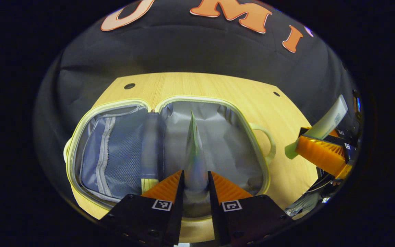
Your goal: First open the suitcase, pack the skin care products into it, and then close the suitcase.
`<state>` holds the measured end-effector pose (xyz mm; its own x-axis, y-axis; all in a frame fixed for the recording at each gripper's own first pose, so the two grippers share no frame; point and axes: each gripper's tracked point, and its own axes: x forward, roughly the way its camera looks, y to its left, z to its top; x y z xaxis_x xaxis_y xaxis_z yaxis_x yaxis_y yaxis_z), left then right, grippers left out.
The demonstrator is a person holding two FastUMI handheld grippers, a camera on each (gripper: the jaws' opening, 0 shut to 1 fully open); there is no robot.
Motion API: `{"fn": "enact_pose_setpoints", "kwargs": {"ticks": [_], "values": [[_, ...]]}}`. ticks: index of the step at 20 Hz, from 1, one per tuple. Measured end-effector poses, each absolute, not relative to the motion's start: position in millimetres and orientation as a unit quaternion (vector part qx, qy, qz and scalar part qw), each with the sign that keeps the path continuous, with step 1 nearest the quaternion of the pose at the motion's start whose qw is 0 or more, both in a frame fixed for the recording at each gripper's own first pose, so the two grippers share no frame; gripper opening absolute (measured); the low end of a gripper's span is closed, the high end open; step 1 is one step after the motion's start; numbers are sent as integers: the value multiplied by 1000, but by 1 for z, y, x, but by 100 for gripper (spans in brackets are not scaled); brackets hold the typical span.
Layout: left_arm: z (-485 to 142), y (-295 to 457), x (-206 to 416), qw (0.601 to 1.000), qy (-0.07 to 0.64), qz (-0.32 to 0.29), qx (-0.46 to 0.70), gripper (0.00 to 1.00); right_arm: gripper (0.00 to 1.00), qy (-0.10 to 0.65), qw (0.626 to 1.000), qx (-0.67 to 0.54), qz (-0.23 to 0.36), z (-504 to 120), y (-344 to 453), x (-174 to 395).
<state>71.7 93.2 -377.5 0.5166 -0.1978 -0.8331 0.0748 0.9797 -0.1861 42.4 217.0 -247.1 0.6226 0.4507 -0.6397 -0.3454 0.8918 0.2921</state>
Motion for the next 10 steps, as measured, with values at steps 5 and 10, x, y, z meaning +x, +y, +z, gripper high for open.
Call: {"fn": "enact_pose_setpoints", "kwargs": {"ticks": [5, 10], "values": [[-419, 103, 77, 835, 542, -71, -68, 38, 33, 395, 896, 78, 188, -272, 224, 40], [-429, 97, 95, 830, 548, -68, -71, 39, 33, 406, 897, 93, 149, -282, 217, 42]]}}
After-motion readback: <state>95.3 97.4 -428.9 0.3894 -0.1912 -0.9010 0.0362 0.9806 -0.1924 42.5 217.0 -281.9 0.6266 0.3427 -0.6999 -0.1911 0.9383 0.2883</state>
